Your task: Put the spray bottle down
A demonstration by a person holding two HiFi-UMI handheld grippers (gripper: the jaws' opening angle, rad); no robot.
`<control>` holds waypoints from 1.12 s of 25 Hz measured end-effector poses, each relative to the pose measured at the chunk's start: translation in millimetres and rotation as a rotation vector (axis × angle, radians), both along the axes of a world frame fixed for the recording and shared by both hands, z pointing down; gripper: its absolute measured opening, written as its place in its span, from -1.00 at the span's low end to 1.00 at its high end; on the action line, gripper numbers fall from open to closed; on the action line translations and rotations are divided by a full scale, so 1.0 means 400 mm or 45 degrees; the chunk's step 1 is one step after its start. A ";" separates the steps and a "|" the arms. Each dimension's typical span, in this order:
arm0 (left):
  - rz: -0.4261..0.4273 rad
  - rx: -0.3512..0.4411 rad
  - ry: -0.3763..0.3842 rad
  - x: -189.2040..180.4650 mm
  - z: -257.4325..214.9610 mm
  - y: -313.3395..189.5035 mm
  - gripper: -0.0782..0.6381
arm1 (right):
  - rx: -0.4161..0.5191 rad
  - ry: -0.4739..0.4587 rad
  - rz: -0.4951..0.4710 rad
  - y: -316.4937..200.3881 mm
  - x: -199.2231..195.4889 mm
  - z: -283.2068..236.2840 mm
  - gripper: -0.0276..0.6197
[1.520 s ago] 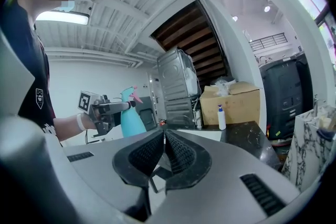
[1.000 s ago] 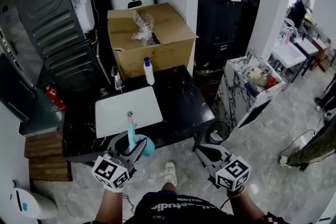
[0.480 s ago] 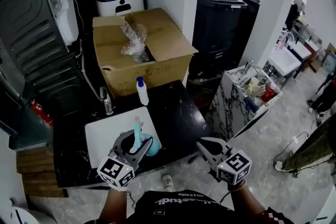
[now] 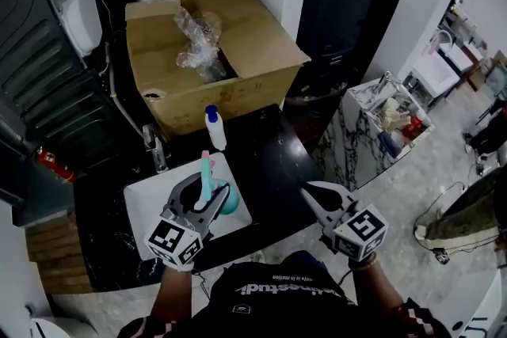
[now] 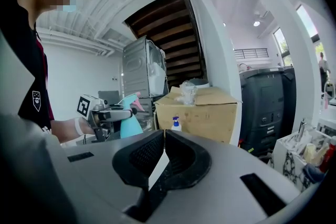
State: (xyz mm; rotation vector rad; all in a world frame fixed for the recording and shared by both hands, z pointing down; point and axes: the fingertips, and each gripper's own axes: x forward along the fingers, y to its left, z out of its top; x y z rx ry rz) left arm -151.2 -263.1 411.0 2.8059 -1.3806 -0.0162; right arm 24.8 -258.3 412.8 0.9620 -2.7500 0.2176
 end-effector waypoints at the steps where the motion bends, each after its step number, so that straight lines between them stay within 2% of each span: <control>1: 0.003 -0.003 -0.006 0.004 0.006 -0.010 -0.24 | -0.004 0.002 0.002 -0.012 0.004 0.007 -0.79; 6: -0.020 -0.023 -0.009 0.025 0.045 -0.055 -0.24 | -0.049 -0.060 -0.022 -0.062 -0.004 0.026 -0.79; 9: -0.025 -0.021 -0.031 0.057 0.062 -0.081 -0.24 | -0.074 -0.048 -0.049 -0.089 -0.009 0.035 -0.79; 14: -0.013 0.022 -0.092 0.127 0.084 -0.145 -0.24 | -0.040 0.016 -0.099 -0.119 -0.001 0.043 -0.79; 18: -0.056 -0.003 -0.061 0.163 0.134 -0.210 -0.24 | -0.041 0.003 -0.109 -0.126 0.023 0.054 -0.79; 24: -0.088 -0.060 -0.092 0.226 0.249 -0.310 -0.24 | -0.056 -0.028 -0.111 -0.140 0.062 0.069 -0.79; 28: -0.158 -0.049 -0.113 0.257 0.302 -0.374 -0.25 | -0.063 -0.049 -0.113 -0.145 0.087 0.068 -0.79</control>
